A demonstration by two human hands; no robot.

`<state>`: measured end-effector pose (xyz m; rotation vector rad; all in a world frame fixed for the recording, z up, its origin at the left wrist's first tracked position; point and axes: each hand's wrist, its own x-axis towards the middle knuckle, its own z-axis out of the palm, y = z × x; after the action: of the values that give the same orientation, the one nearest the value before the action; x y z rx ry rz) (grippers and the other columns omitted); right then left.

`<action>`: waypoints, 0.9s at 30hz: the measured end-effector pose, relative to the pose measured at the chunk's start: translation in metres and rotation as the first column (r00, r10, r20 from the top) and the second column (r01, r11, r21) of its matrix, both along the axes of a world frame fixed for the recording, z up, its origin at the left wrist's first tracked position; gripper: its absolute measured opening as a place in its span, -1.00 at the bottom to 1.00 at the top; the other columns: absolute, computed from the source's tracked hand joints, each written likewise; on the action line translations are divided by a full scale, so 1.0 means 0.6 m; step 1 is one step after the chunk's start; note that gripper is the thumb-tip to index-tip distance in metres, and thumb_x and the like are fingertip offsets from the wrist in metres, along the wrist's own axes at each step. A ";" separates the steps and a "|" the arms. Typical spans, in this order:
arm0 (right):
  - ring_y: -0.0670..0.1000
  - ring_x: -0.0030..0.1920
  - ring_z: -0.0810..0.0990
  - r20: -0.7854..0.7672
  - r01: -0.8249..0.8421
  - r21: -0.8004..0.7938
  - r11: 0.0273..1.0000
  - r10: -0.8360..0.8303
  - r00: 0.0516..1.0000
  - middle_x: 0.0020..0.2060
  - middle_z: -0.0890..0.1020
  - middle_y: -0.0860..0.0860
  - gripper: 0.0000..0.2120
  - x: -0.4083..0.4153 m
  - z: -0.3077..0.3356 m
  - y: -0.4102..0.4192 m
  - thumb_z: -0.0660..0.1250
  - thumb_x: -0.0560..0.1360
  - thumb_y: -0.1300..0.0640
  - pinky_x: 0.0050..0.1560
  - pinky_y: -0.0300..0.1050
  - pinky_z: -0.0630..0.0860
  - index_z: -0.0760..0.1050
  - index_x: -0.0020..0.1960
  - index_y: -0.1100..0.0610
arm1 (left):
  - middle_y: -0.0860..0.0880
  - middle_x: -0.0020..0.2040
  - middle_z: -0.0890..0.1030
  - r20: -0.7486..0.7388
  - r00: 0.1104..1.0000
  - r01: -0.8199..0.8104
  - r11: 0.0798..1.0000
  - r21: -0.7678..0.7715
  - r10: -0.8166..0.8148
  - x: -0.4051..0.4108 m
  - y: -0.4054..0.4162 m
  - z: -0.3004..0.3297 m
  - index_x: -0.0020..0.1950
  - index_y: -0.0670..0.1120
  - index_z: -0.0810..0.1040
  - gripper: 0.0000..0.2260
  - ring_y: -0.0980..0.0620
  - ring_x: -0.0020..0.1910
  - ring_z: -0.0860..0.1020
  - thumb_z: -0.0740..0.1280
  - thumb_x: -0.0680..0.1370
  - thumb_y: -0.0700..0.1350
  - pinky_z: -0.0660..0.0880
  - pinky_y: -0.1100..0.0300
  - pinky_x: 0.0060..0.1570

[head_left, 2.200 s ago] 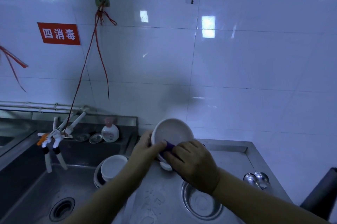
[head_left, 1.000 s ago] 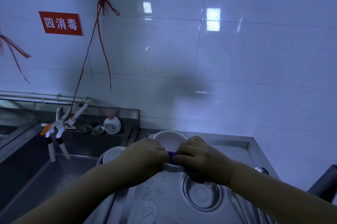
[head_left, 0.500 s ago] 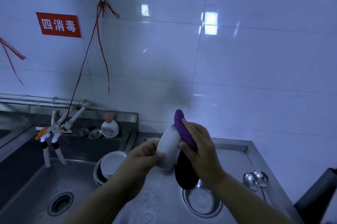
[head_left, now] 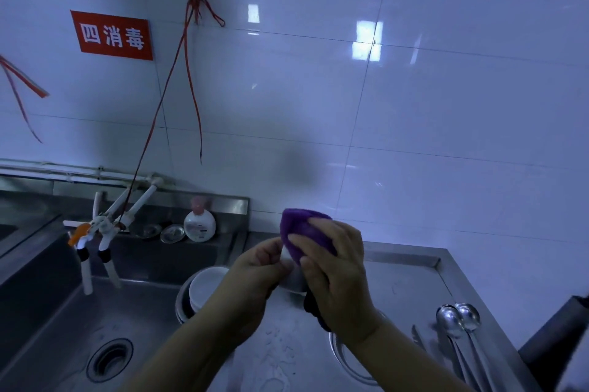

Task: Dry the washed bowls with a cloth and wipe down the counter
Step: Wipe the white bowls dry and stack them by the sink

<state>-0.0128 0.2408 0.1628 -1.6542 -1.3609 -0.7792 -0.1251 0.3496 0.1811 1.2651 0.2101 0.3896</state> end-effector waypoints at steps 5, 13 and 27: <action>-0.06 0.18 0.44 -0.460 -0.048 0.048 0.998 0.065 0.886 0.13 0.47 -0.21 -0.78 -0.009 0.024 0.037 0.16 0.61 0.09 0.17 -0.19 0.46 0.45 0.17 -0.16 | -0.21 0.05 0.64 0.021 1.000 -0.013 0.997 -0.072 0.015 -0.017 0.039 -0.009 0.08 -0.15 0.61 -0.71 -0.15 0.02 0.61 0.28 0.39 -0.25 0.56 0.13 -0.12; -0.13 0.17 0.46 -0.506 0.096 0.074 0.993 -0.046 0.861 0.13 0.48 -0.22 -0.59 -0.036 -0.009 0.058 0.29 0.55 0.27 0.21 -0.23 0.46 0.38 0.29 -0.10 | -0.23 0.07 0.63 0.071 0.995 -0.055 0.962 -0.269 0.077 -0.038 0.086 -0.017 0.17 -0.23 0.52 -0.65 -0.08 -0.01 0.61 0.24 0.39 -0.25 0.58 0.14 -0.07; 0.11 -0.05 0.55 0.105 0.068 -0.111 0.992 -0.057 0.993 -0.03 0.62 0.10 -0.76 -0.036 -0.015 0.042 0.25 0.53 0.19 -0.13 0.08 0.55 0.58 0.15 0.20 | -0.15 -0.13 0.67 0.077 0.989 -0.085 0.915 -0.394 0.125 -0.040 0.121 0.005 0.05 -0.24 0.55 -0.75 -0.05 -0.11 0.60 0.09 0.56 -0.34 0.47 0.07 0.03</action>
<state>-0.0341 0.2662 0.1539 -1.7741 -1.4536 -0.8461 -0.1494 0.4220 0.1839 0.8396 0.2571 0.4771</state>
